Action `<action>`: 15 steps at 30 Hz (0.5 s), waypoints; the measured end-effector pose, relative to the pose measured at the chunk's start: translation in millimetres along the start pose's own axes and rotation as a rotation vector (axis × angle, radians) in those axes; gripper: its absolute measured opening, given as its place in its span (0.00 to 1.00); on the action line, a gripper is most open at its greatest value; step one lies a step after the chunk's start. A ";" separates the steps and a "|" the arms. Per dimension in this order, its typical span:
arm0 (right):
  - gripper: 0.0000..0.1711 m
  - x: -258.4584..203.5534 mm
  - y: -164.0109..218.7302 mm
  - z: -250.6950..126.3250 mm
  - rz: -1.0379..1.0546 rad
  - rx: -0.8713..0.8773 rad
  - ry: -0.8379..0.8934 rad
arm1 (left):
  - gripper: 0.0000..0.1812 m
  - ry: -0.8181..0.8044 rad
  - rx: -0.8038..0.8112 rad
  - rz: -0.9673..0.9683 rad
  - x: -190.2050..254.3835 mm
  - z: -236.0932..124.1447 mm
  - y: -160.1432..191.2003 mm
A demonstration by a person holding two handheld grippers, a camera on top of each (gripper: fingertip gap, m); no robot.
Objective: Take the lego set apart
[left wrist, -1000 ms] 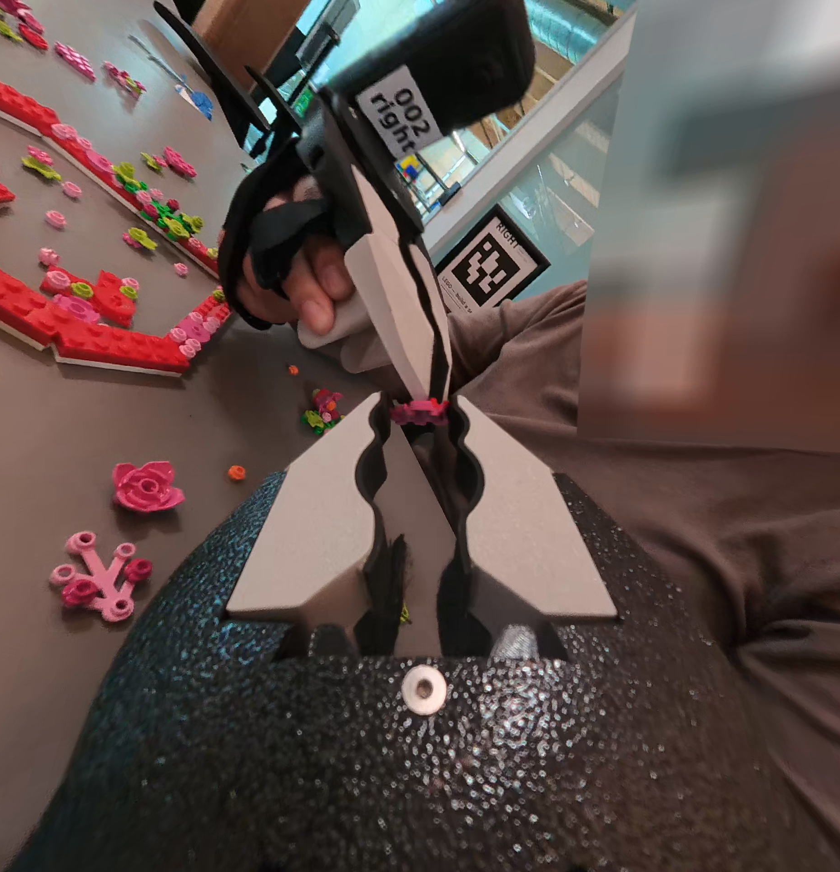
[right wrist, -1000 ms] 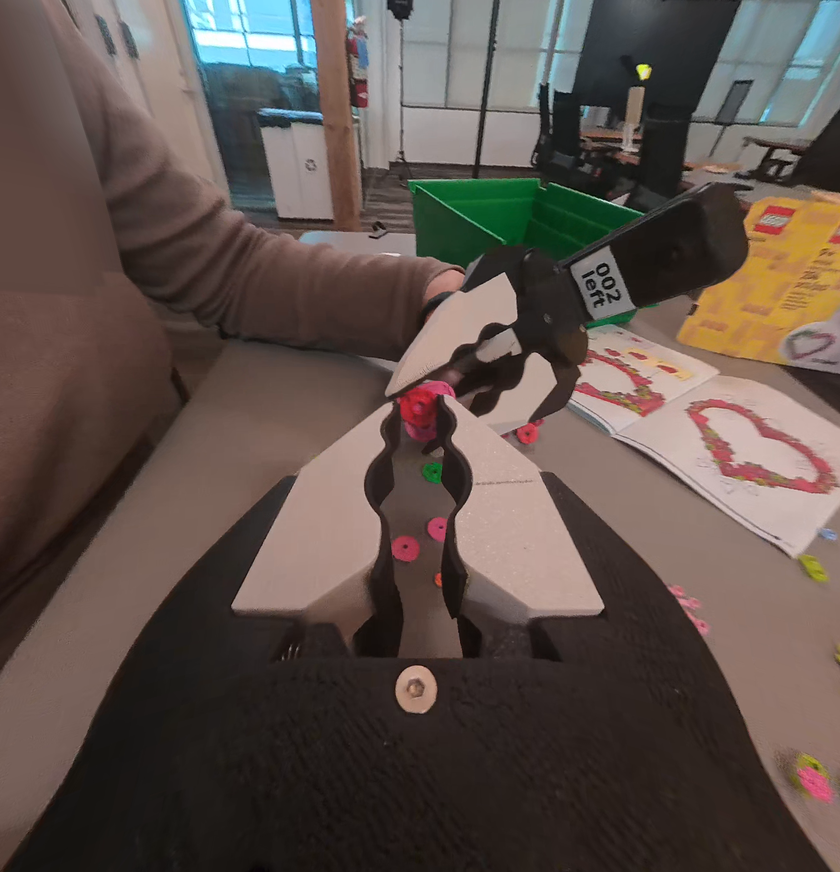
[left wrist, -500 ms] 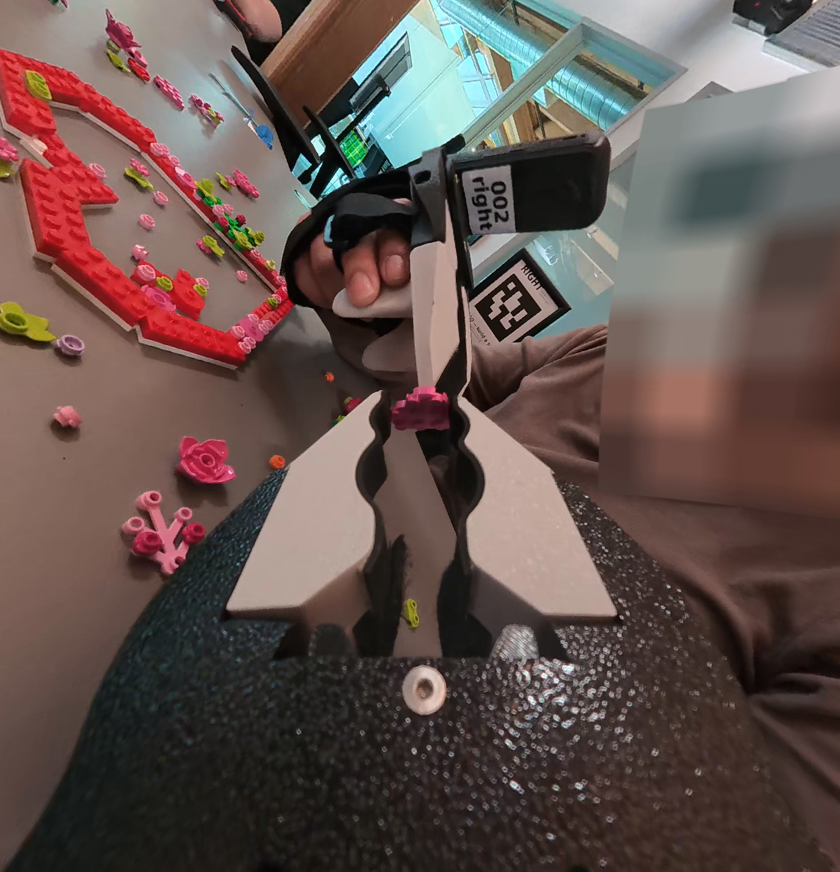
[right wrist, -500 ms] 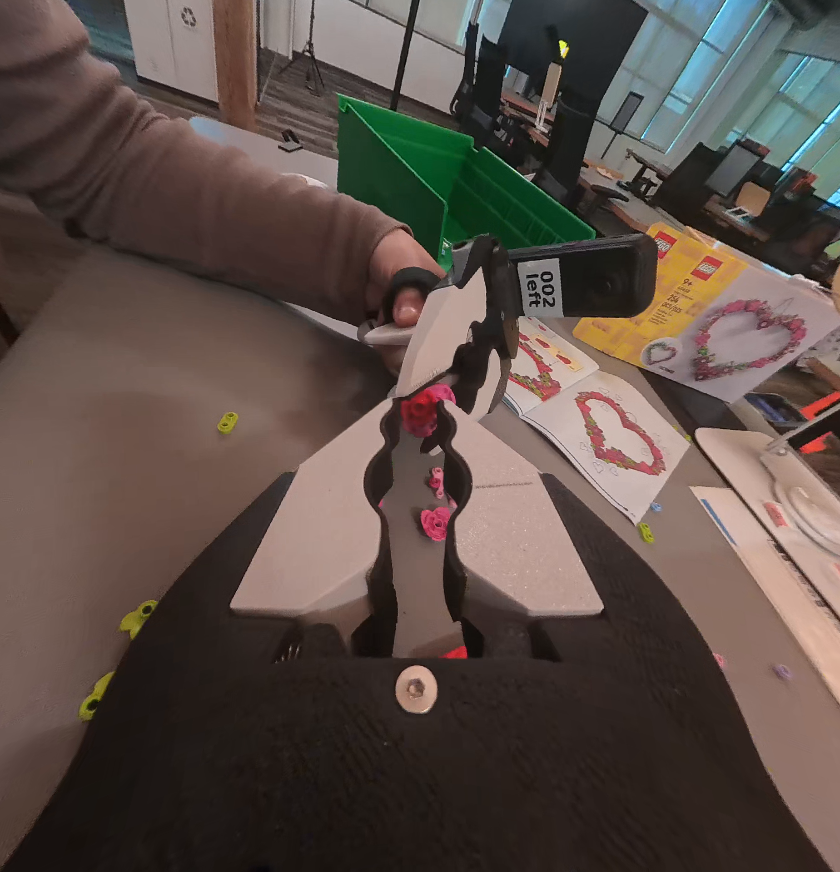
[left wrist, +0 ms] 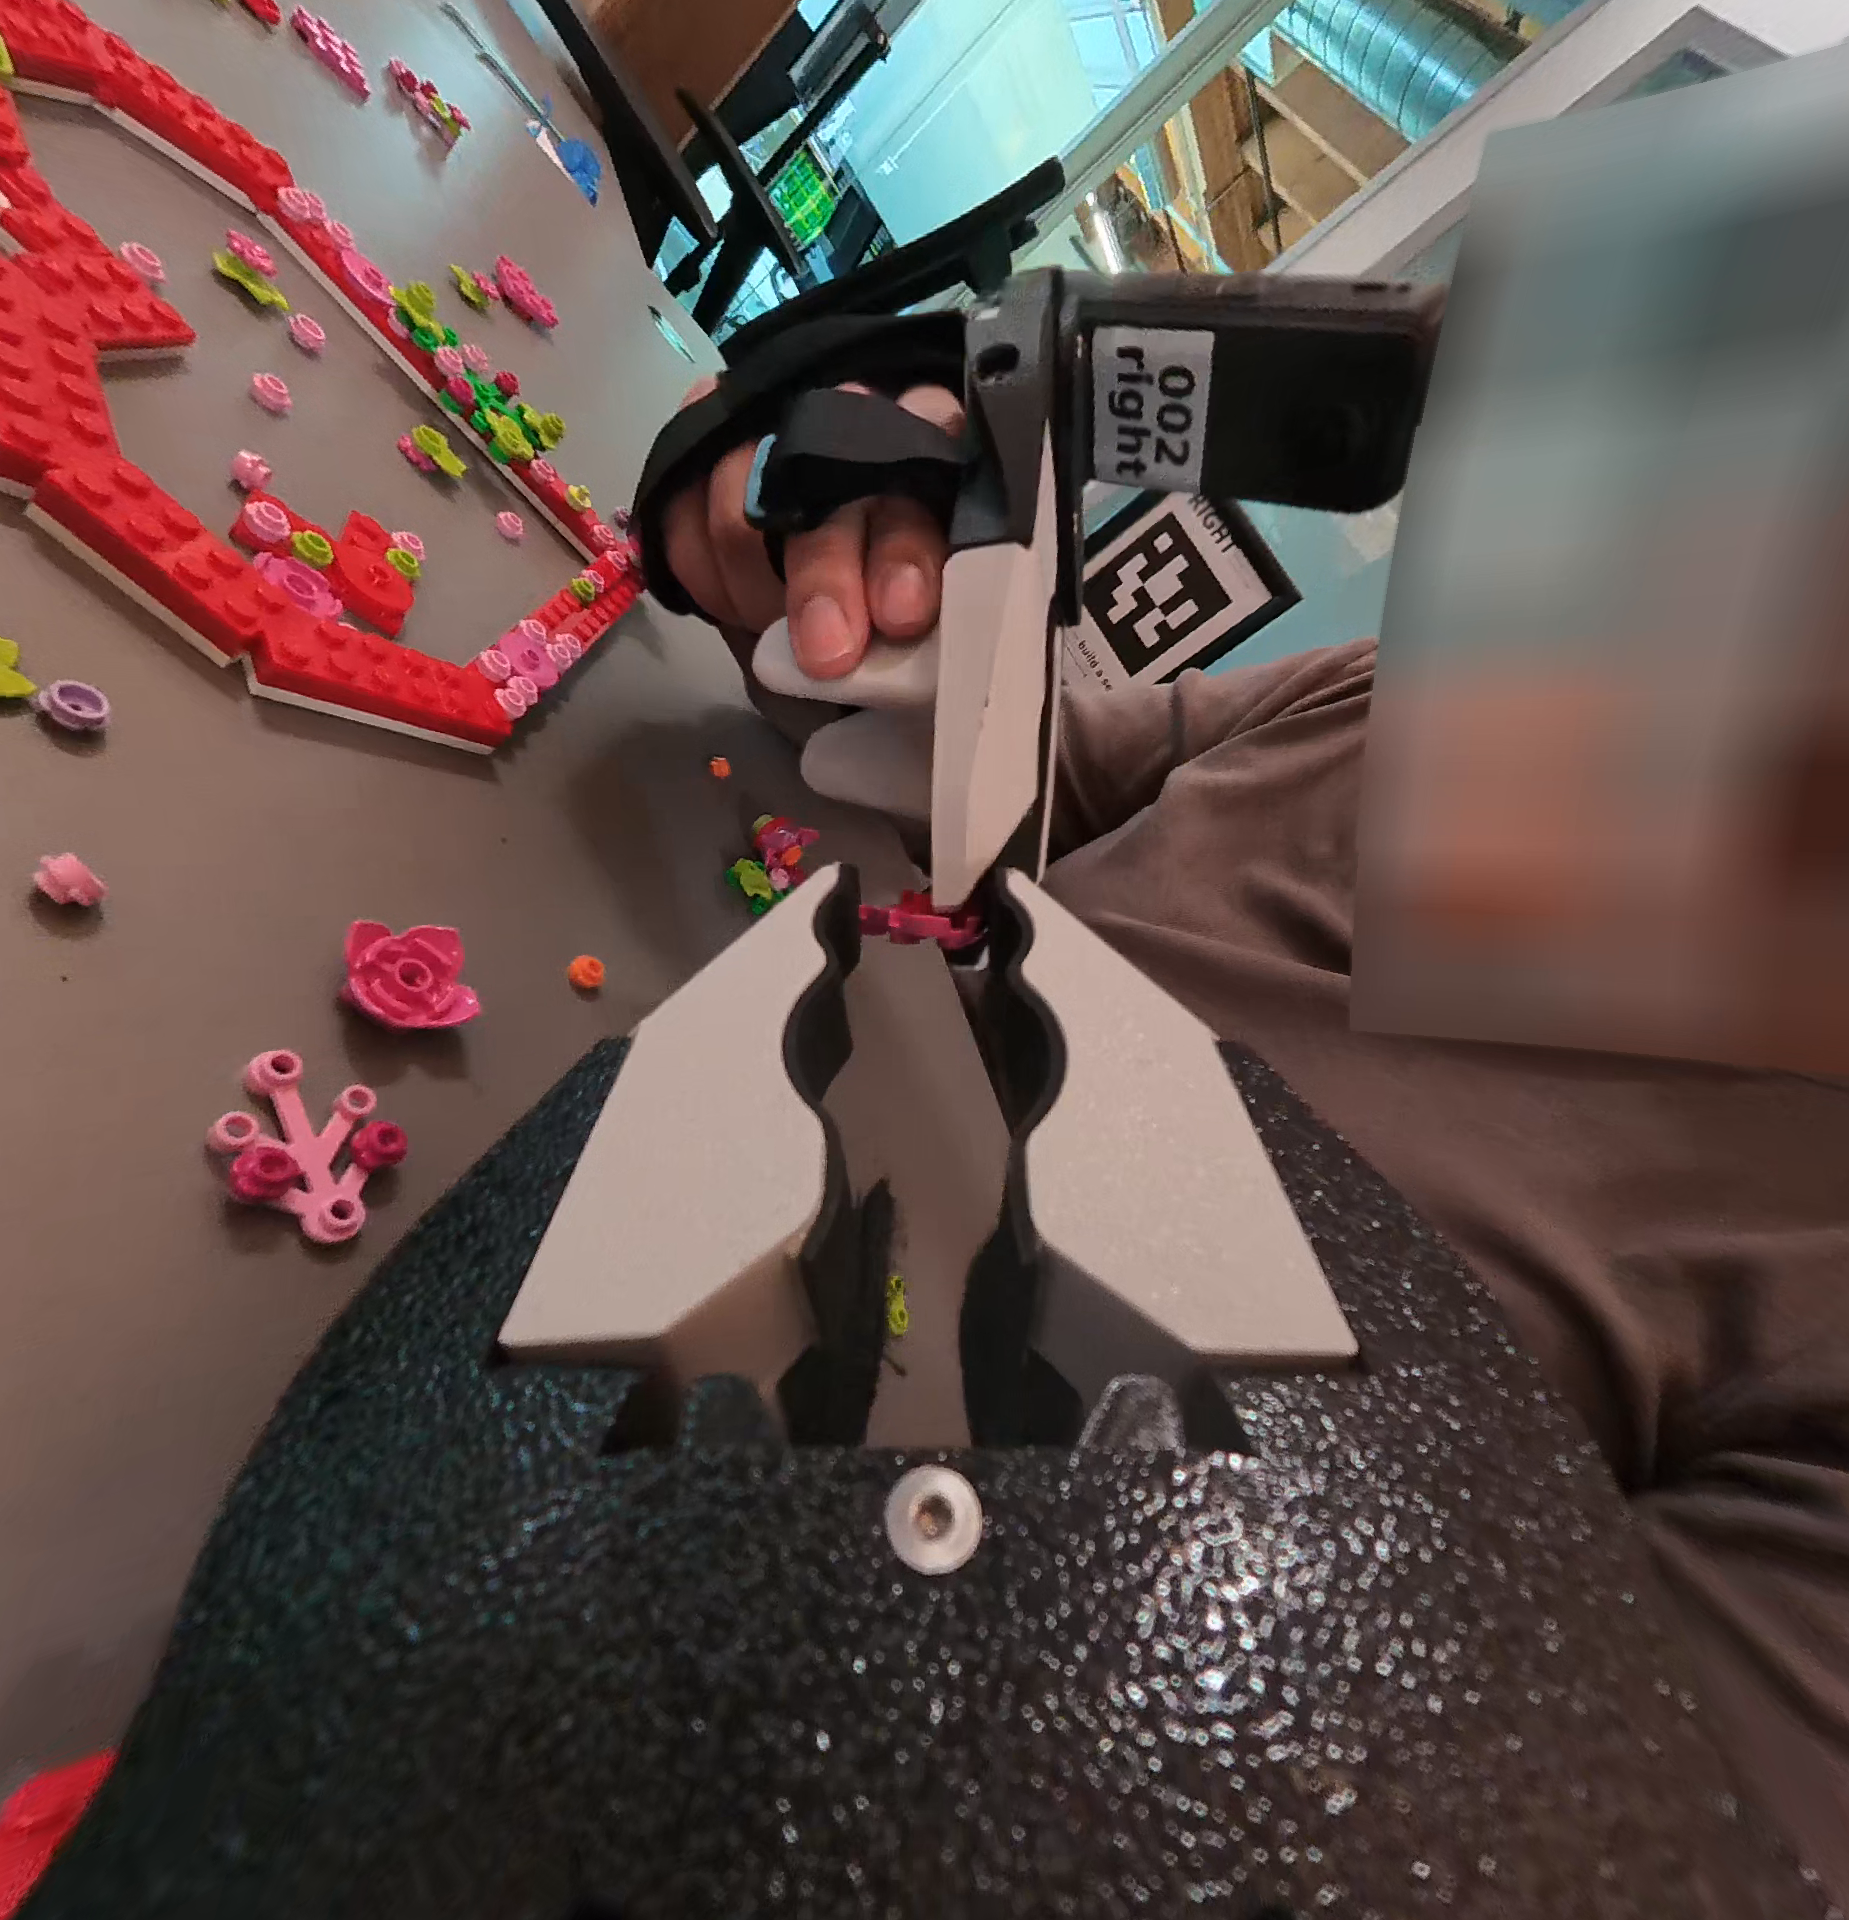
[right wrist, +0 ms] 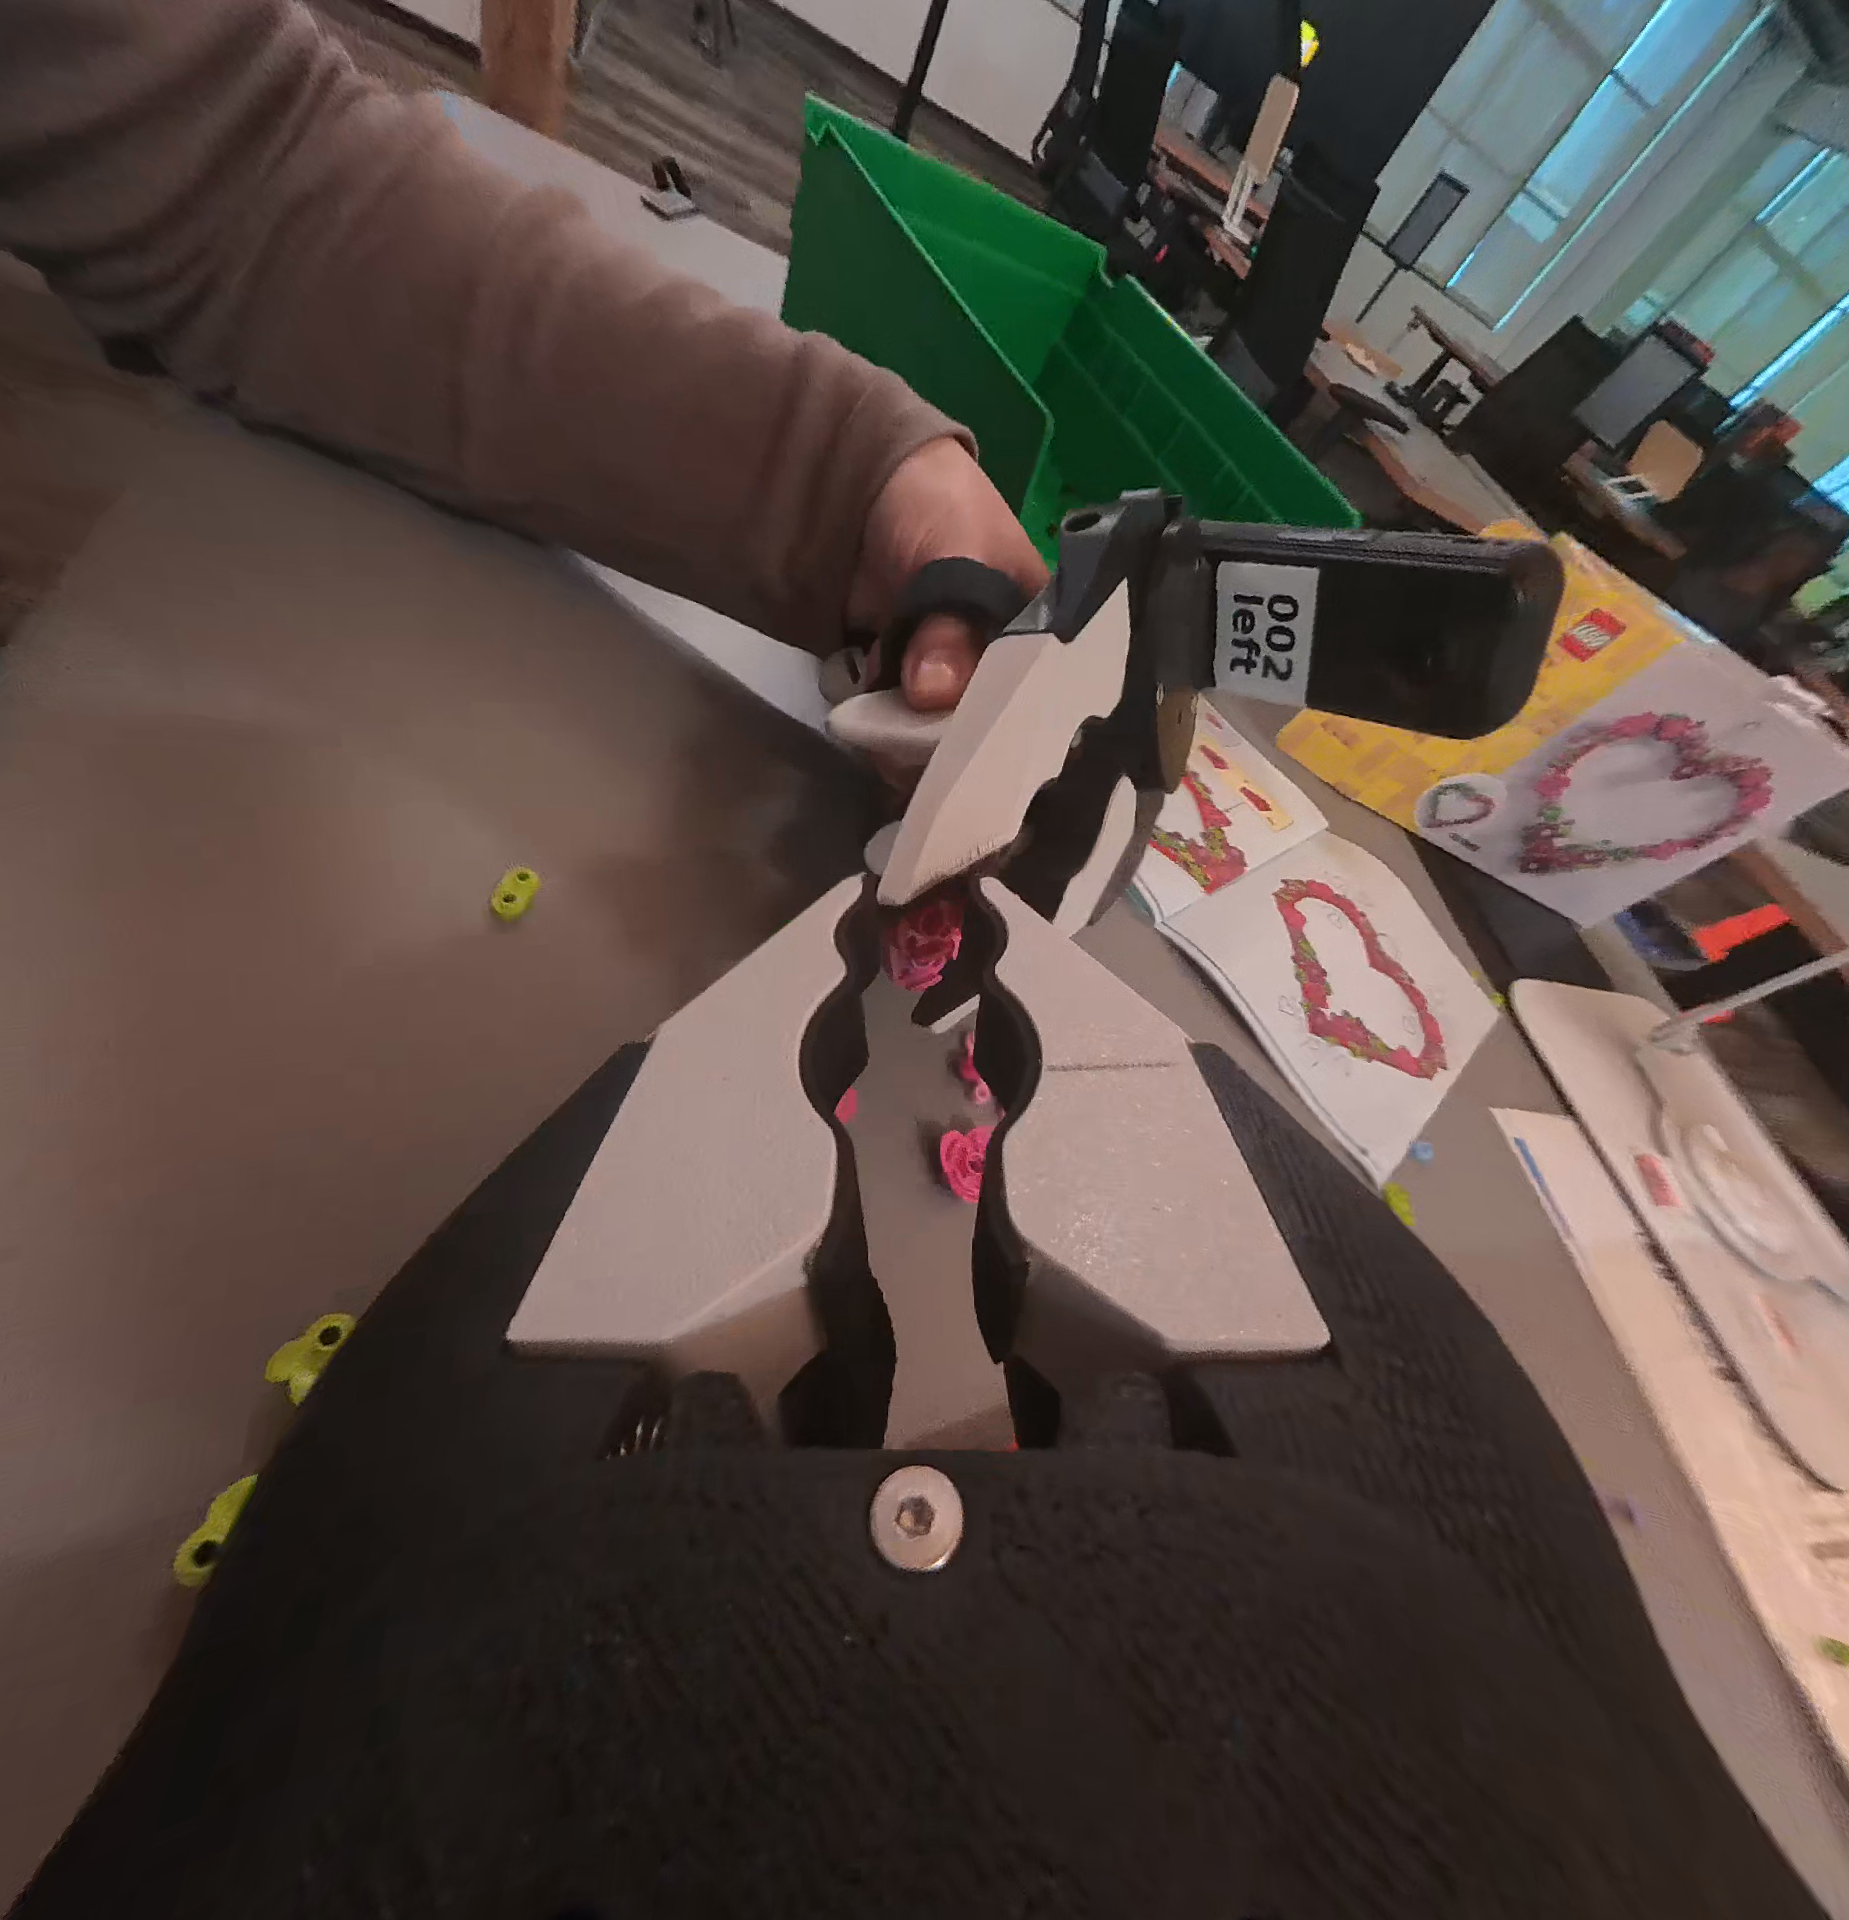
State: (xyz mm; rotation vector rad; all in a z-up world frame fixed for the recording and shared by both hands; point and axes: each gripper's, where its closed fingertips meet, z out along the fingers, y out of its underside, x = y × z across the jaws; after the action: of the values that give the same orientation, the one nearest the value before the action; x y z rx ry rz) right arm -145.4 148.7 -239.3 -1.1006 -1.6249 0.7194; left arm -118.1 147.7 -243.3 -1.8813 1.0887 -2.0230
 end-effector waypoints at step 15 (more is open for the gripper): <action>0.08 46.6 1.2 -12.0 -0.344 -0.095 0.454 | 0.11 -0.015 0.306 0.023 -6.8 -20.4 -47.8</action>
State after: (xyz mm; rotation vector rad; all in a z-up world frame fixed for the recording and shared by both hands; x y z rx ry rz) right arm -137.4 190.9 -217.7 -0.9337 -1.4103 0.1504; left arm -119.0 193.9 -218.5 -1.7175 0.7412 -2.0239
